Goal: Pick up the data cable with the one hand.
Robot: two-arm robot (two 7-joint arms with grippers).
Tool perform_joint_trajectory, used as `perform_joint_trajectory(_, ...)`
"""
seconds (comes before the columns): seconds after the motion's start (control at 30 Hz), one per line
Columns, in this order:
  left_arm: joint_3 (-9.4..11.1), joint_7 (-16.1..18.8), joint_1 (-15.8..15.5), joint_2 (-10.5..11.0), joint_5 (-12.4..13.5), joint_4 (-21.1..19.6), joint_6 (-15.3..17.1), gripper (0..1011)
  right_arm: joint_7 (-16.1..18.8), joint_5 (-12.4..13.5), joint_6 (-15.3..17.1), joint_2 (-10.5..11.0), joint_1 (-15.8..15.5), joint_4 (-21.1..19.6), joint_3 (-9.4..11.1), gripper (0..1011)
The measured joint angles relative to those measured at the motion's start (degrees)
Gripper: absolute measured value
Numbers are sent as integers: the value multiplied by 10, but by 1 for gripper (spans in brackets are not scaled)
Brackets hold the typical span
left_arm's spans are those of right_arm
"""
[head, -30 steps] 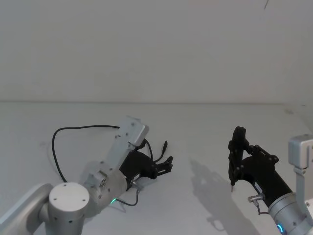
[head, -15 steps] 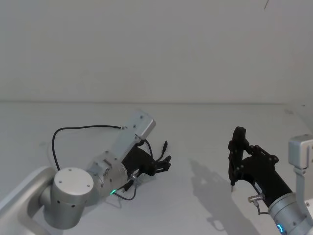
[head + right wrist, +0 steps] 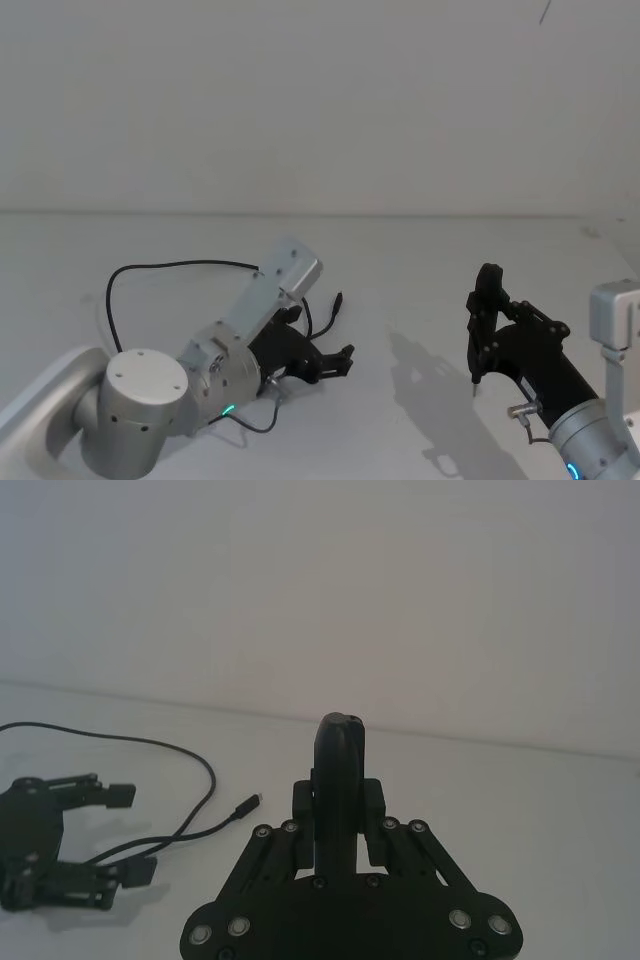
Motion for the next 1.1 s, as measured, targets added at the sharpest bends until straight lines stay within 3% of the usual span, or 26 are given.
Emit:
perform_joint_trajectory(0.83,-2,0,25,0,8,-21,34,1001,0,0,0,0,0,0,0,279)
perform_joint_trajectory(1.1,-3,7,33,1,16,-26,44,840,0,0,0,0,0,0,0,279)
